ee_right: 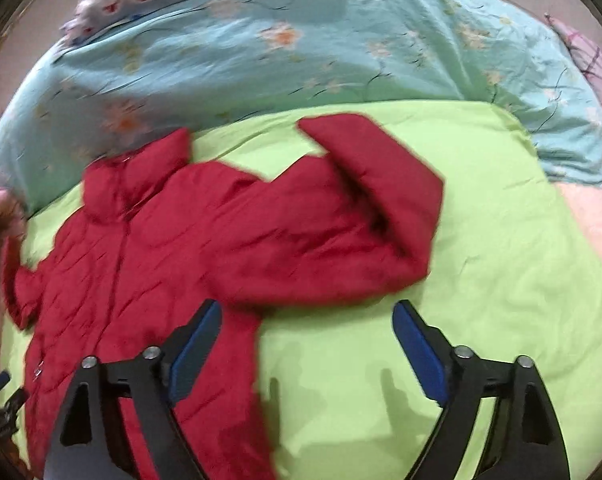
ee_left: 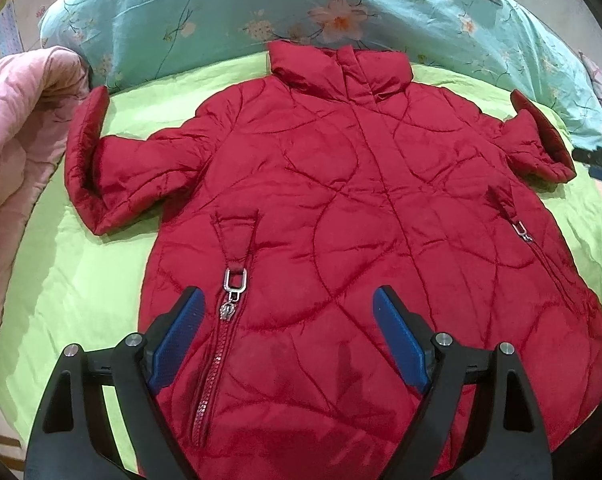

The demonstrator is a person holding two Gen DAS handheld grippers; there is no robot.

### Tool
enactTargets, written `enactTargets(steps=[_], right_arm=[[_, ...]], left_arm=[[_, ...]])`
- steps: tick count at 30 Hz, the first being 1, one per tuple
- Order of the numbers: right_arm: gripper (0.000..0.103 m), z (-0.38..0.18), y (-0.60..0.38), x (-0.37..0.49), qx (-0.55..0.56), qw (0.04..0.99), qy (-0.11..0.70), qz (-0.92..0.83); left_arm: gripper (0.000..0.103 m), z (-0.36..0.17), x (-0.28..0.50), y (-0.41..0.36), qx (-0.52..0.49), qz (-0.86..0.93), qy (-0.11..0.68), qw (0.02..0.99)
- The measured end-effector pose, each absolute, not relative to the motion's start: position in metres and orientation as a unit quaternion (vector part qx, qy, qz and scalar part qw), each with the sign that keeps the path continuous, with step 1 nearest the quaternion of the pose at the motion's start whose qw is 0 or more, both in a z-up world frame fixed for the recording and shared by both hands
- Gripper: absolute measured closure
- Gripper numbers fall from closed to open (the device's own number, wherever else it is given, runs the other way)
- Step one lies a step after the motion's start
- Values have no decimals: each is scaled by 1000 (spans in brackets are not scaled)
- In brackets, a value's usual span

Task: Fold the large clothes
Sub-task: 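Move the right tool to the coat sleeve cuff and grasp it, then fold the held sleeve across the coat body toward the left tool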

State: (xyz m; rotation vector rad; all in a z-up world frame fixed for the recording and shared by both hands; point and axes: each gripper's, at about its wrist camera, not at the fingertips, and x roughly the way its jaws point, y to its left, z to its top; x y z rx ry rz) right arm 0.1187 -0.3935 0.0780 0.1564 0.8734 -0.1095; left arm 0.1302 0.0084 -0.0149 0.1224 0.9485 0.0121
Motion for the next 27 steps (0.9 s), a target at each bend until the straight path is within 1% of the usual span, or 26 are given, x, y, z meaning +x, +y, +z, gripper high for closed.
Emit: enactTargets(steps=[4, 8, 11, 17, 21, 24, 26, 27], right_arm=[[24, 77, -416, 151, 78, 902, 419, -76], [35, 72, -432, 177, 65, 899, 422, -95], [37, 64, -440, 196, 50, 895, 428, -111], [37, 41, -456, 222, 18, 877, 459, -141], [38, 36, -467, 225, 22, 882, 449, -139], [51, 35, -469, 231, 18, 882, 452, -132], [73, 35, -467, 233, 16, 882, 453, -130], [77, 36, -465, 232, 19, 883, 451, -127]], left_arm=[[17, -19, 137, 8, 53, 5, 463, 885], [17, -21, 143, 5, 57, 2, 464, 884], [17, -22, 148, 3, 57, 1, 466, 883], [17, -29, 161, 2, 52, 2, 473, 879], [17, -34, 168, -1, 48, -4, 478, 877], [17, -37, 173, -5, 47, -10, 482, 875], [17, -38, 175, -7, 45, -12, 482, 875], [17, -39, 177, -7, 43, -13, 481, 875]])
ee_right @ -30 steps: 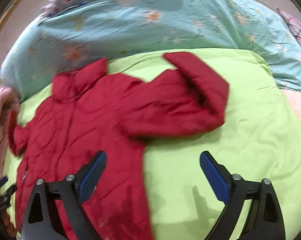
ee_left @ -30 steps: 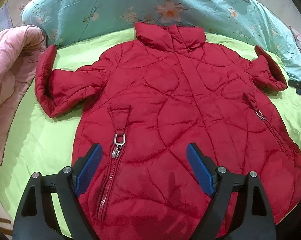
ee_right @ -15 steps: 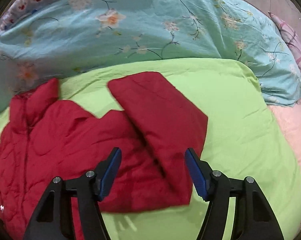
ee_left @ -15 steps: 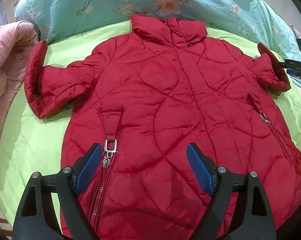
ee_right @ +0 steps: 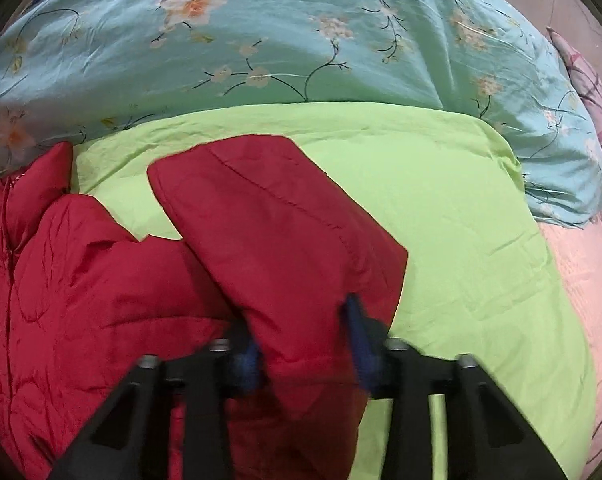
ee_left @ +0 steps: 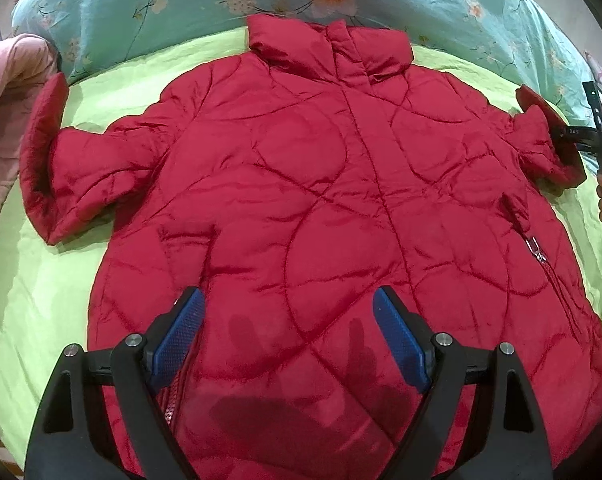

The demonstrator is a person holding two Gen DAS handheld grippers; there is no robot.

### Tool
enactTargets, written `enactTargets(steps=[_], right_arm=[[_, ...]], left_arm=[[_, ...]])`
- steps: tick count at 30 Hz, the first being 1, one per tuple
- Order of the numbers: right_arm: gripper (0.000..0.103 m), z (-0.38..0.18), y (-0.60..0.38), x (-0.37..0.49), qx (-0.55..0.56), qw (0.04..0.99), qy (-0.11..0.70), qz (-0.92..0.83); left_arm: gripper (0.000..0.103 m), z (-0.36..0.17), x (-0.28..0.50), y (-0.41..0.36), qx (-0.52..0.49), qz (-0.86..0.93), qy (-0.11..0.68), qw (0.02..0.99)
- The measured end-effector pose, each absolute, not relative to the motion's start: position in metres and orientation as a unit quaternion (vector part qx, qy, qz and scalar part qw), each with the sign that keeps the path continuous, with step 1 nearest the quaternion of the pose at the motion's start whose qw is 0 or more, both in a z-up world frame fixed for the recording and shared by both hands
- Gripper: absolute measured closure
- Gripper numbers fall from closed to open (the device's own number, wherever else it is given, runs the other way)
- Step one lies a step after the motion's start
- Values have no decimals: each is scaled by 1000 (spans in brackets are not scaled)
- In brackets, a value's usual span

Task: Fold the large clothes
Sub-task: 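Fold the held sleeve across the coat body toward the left tool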

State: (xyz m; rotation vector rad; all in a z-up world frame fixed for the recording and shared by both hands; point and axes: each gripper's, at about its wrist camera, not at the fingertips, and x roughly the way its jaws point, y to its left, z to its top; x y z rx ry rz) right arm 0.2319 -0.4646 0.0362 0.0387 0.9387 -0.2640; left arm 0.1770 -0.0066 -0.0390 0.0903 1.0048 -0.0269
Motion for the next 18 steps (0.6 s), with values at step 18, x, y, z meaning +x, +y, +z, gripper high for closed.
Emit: enactTargets(steps=[18], right_arm=[[90, 83, -268, 192, 22, 923, 366, 114]], left_arm=[[17, -33, 192, 24, -51, -68, 479, 874]])
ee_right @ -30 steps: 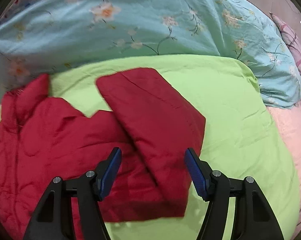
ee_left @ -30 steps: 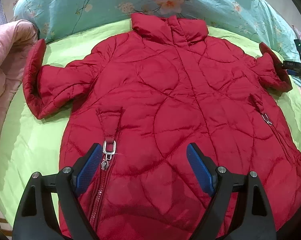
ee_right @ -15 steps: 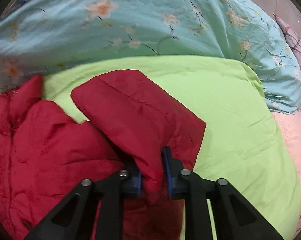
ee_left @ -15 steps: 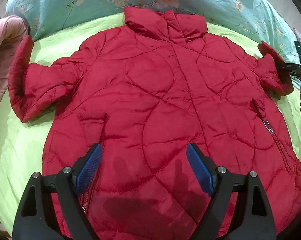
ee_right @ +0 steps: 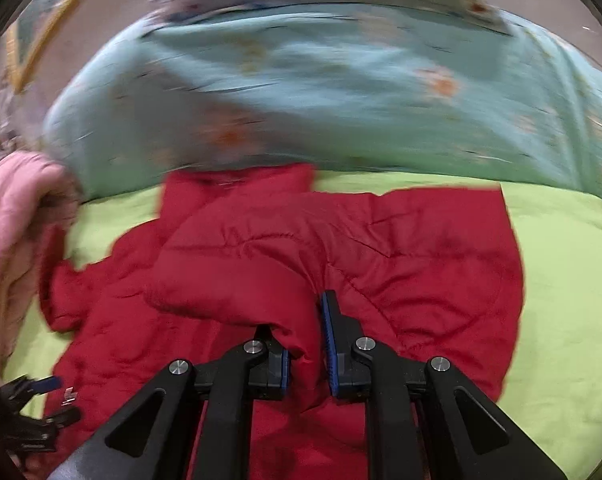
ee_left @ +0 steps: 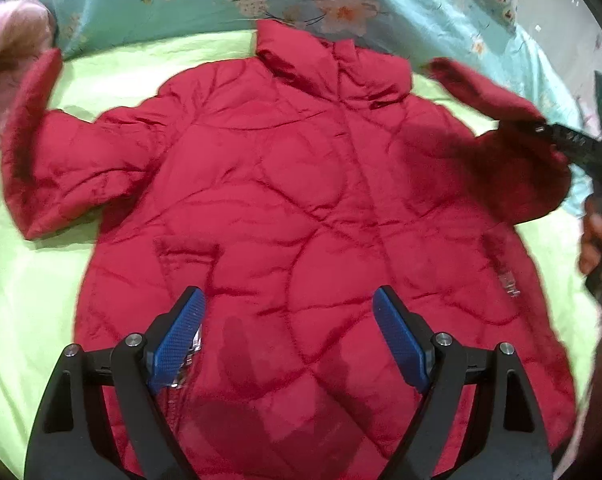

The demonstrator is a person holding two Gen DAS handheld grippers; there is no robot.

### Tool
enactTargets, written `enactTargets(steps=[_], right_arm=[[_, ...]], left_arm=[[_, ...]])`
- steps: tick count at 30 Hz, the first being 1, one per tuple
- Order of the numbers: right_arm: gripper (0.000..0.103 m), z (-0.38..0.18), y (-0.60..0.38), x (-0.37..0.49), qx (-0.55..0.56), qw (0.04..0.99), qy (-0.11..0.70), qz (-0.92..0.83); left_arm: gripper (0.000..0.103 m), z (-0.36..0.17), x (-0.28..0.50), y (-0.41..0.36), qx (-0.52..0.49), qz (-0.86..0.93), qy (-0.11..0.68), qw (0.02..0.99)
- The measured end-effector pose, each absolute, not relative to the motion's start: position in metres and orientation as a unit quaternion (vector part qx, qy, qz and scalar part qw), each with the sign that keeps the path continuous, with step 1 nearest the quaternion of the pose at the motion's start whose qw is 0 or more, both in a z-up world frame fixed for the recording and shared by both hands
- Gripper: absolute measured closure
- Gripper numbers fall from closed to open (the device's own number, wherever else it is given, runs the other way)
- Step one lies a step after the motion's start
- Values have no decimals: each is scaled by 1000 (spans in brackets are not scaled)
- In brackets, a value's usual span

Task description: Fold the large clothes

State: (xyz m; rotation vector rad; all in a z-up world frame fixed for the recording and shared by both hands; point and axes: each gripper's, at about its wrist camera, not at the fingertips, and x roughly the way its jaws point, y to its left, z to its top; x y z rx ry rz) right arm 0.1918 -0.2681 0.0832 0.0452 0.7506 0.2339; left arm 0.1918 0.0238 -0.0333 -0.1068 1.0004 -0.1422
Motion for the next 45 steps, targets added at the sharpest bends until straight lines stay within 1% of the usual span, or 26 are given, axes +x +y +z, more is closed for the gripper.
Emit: enactTargets(steps=[5, 12, 16, 19, 20, 22, 25, 27, 28, 29, 30, 31, 32, 34, 37, 41, 45], right_arm=[[90, 72, -202, 191, 3, 909, 380, 171], [90, 32, -114, 191, -34, 881, 406, 240], [90, 5, -90, 182, -52, 869, 423, 252], [88, -5, -87, 176, -60, 865, 428, 255], [85, -5, -88, 177, -60, 864, 428, 257], [85, -8, -90, 175, -69, 863, 428, 259], [80, -8, -89, 174, -74, 860, 429, 267], [72, -8, -88, 174, -69, 857, 433, 270], [64, -8, -91, 172, -67, 857, 435, 269], [61, -8, -91, 171, -66, 857, 436, 268], [60, -8, -94, 169, -63, 856, 437, 269], [59, -7, -98, 166, -61, 855, 438, 270], [58, -6, -100, 164, -60, 855, 440, 269], [57, -4, -109, 158, -57, 855, 442, 265], [52, 2, -125, 151, -39, 858, 440, 261], [51, 18, -156, 146, -17, 872, 428, 234], [51, 33, -203, 157, 18, 901, 403, 158]], left_arm=[[17, -31, 199, 48, -119, -88, 473, 869], [17, -36, 212, 85, -203, -116, 460, 857], [17, -44, 230, 96, -249, -153, 469, 834], [17, -49, 243, 98, -273, -166, 473, 821], [17, -50, 248, 98, -278, -169, 474, 818], [17, -49, 257, 97, -284, -179, 470, 816], [17, -50, 275, 93, -285, -184, 470, 815], [17, -53, 289, 90, -278, -180, 475, 815], [17, -54, 292, 91, -275, -180, 477, 815], [18, -56, 297, 89, -271, -180, 478, 816], [30, -56, 299, 88, -264, -178, 477, 820], [50, -56, 300, 87, -255, -178, 477, 822], [58, -56, 302, 86, -248, -177, 479, 823], [82, -56, 303, 85, -238, -179, 480, 825], [91, -48, 300, 83, -198, -166, 473, 842], [92, -26, 290, 98, -128, -116, 446, 878], [92, -33, 292, 109, -90, -97, 457, 880]])
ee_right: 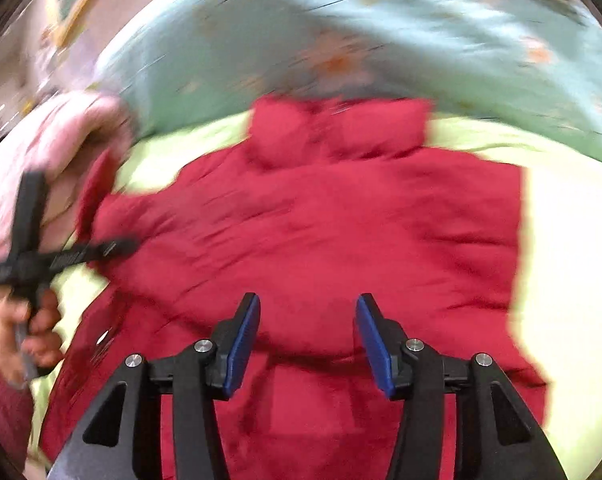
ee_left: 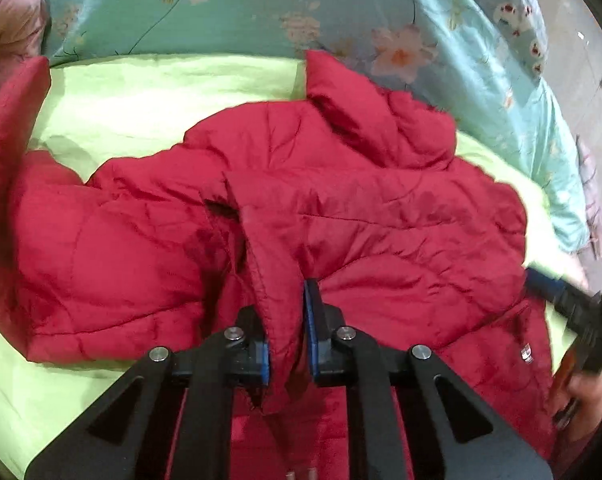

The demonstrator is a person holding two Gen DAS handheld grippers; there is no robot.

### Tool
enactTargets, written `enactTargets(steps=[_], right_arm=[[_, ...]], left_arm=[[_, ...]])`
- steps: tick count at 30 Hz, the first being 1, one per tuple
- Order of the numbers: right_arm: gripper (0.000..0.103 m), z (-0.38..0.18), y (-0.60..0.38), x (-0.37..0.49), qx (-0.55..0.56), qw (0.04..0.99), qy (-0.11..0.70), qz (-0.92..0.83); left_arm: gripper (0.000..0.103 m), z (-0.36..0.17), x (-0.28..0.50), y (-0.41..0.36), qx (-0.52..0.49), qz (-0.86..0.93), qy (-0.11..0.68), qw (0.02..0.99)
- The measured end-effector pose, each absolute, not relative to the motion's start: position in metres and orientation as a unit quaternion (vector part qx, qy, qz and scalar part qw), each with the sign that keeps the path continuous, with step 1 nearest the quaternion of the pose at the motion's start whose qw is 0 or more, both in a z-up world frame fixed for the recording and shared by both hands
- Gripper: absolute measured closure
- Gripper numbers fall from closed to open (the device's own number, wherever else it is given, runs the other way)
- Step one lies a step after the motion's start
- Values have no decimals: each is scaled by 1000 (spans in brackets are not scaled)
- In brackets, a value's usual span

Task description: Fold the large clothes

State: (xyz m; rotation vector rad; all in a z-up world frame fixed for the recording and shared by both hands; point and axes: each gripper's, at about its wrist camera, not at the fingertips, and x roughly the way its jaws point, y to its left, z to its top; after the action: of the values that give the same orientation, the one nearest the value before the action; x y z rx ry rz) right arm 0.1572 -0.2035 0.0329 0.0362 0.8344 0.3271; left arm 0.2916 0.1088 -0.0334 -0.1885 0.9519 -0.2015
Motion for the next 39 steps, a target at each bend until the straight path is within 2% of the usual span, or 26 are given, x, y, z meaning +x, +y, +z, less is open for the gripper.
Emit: enactTargets(steps=[3, 11, 19, 24, 31, 36, 39], right_arm=[[49, 33, -234, 179, 64, 902, 408, 127], [52, 9, -260, 231, 74, 898, 426, 75], [52, -28, -257, 248, 68, 892, 440, 79], [52, -27, -258, 249, 73, 890, 443, 79], [50, 11, -245, 205, 63, 906, 410, 84], [47, -18, -236, 205, 24, 879, 468, 88], [47, -25, -237, 211, 19, 876, 475, 84]], left_arm=[[92, -36, 287, 102, -59, -91, 454, 885], [91, -43, 304, 103, -34, -71, 450, 890], [82, -68, 309, 108, -31, -67, 451, 889], [81, -68, 305, 108, -22, -66, 445, 893], [78, -66, 302, 104, -16, -57, 439, 897], [73, -64, 299, 97, 11, -41, 436, 899], [71, -61, 296, 98, 14, -35, 441, 897]])
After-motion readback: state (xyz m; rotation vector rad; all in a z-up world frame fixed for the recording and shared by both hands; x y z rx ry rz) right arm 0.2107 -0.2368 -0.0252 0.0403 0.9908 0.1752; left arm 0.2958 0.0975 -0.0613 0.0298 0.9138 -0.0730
